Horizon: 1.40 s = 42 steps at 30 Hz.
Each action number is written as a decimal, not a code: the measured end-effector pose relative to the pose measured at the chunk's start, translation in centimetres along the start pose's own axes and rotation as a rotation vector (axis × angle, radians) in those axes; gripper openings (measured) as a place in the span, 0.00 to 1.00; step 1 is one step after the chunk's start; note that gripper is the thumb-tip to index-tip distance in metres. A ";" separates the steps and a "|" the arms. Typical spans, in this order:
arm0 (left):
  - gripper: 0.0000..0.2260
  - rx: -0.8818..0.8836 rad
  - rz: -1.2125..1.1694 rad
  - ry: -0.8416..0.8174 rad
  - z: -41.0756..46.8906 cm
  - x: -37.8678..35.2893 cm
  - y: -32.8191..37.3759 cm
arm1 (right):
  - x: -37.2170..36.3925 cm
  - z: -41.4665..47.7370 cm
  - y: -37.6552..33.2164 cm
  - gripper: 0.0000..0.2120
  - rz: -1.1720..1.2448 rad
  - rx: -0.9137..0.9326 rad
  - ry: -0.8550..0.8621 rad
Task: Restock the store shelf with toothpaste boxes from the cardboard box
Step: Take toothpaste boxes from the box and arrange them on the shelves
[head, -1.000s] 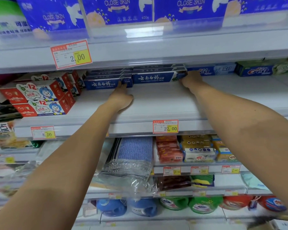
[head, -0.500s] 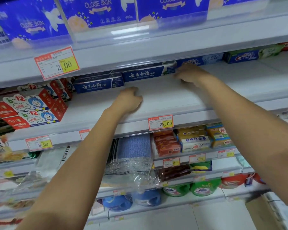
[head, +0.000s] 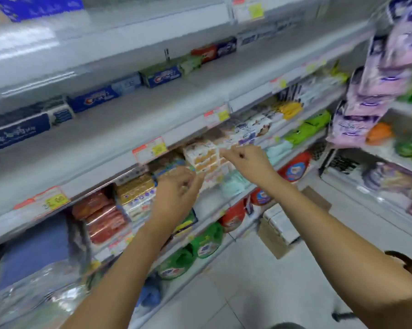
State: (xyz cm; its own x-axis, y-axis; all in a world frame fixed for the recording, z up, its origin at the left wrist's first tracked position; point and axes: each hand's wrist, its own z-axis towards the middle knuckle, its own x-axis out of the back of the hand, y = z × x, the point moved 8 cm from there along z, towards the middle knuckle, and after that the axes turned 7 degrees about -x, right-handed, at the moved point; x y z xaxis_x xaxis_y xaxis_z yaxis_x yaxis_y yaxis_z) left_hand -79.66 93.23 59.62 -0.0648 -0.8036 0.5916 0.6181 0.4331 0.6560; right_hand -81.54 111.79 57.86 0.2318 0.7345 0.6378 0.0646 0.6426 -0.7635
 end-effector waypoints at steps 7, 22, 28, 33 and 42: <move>0.15 0.317 -0.060 -0.267 -1.1 -19.7 1.9 | 9.6 -5.8 24.4 0.16 -0.083 -0.574 -0.076; 0.08 0.512 -0.031 -0.524 3.8 -42.1 -9.0 | 11.1 -4.1 48.9 0.15 -0.048 -1.039 -0.054; 0.13 0.607 -0.016 -0.702 6.2 -52.0 -16.5 | 5.8 -2.4 57.9 0.15 0.358 -1.397 0.069; 0.22 0.692 0.032 -0.828 5.1 -60.3 -23.3 | -0.5 -1.9 67.2 0.08 0.453 -1.549 0.056; 0.20 0.697 0.133 -0.878 2.7 -72.3 -32.7 | -11.7 -2.2 75.8 0.22 0.598 -1.808 -0.074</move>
State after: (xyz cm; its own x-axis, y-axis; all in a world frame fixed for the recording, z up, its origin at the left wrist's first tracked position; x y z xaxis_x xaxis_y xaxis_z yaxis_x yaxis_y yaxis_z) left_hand -97.30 138.26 -3.28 -0.7293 -0.2881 0.6206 0.1067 0.8480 0.5191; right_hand -77.22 151.42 -7.76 0.5717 0.7805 0.2527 0.8069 -0.5907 -0.0009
